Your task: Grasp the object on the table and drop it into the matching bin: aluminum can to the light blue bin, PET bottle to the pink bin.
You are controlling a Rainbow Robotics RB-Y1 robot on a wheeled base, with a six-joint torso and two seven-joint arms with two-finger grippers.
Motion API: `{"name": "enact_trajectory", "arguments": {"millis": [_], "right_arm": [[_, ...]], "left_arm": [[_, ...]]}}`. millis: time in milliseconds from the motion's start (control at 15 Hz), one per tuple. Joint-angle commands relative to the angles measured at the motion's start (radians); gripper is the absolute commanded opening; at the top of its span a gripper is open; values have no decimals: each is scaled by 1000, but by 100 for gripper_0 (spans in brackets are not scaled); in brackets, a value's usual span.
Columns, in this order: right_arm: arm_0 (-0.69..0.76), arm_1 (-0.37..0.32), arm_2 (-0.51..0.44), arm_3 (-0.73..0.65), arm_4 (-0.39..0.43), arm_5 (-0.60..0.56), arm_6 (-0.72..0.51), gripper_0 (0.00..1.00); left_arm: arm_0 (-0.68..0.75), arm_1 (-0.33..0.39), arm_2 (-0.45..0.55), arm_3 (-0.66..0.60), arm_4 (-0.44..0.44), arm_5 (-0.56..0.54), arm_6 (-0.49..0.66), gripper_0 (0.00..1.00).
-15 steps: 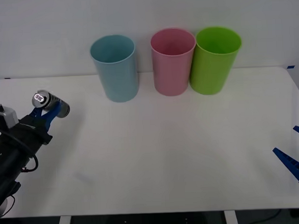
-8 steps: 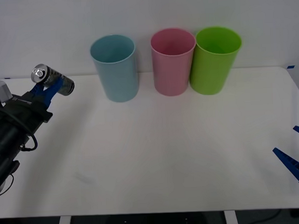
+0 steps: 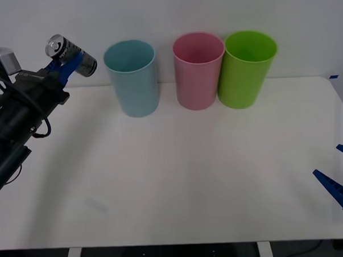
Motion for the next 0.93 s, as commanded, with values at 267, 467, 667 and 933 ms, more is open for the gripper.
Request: {"name": "enact_trajectory", "arguments": {"millis": [267, 467, 667, 933], "right_arm": [[0, 0, 0, 0, 0, 0, 0, 100], [0, 0, 0, 0, 0, 0, 0, 100], [0, 0, 0, 0, 0, 0, 0, 100], [0, 0, 0, 0, 0, 0, 0, 100]], "left_arm": [[-219, 0, -35, 206, -89, -20, -1, 0], [-332, -2, -52, 325, -149, -43, -21, 0], [-449, 0, -84, 453, -215, -63, -37, 0], [-591, -3, -127, 623, -275, -80, -37, 0]]}}
